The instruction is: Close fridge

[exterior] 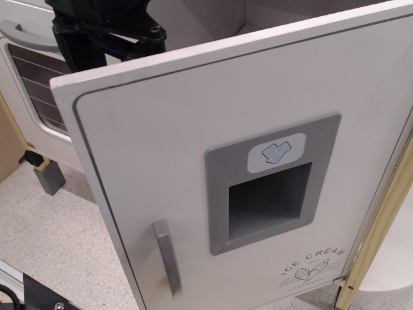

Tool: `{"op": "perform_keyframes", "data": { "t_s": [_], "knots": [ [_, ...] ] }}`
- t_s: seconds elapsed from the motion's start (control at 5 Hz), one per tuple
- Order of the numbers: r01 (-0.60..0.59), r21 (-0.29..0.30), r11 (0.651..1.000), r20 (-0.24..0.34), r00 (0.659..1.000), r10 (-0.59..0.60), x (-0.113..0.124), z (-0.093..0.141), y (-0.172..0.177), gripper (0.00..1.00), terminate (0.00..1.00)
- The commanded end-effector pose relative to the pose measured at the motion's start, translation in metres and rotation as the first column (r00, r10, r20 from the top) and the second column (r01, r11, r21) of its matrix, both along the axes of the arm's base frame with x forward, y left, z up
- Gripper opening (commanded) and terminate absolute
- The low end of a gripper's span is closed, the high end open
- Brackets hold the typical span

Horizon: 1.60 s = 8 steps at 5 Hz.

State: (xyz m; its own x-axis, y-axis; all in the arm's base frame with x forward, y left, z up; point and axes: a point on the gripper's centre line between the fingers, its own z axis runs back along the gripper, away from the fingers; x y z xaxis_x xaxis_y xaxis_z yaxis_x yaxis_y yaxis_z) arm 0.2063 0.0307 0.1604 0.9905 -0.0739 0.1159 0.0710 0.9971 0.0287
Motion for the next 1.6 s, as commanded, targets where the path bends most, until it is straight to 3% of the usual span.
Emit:
{"op": "perform_keyframes", "data": {
  "t_s": [0.0,0.8,1.2,1.4],
  "knots": [
    [0.000,0.000,1.000,0.000,1.000,0.000,0.000,0.000,0.000,1.00,0.00],
    [0.103,-0.077,0.992,0.042,0.994,-0.100,0.007,0.066,-0.016,1.00,0.00],
    [0.191,-0.104,0.976,0.052,0.981,-0.186,-0.015,0.077,-0.031,1.00,0.00],
    [0.225,-0.085,0.971,0.052,0.974,-0.221,-0.025,0.074,-0.036,1.00,0.00]
  ]
}}
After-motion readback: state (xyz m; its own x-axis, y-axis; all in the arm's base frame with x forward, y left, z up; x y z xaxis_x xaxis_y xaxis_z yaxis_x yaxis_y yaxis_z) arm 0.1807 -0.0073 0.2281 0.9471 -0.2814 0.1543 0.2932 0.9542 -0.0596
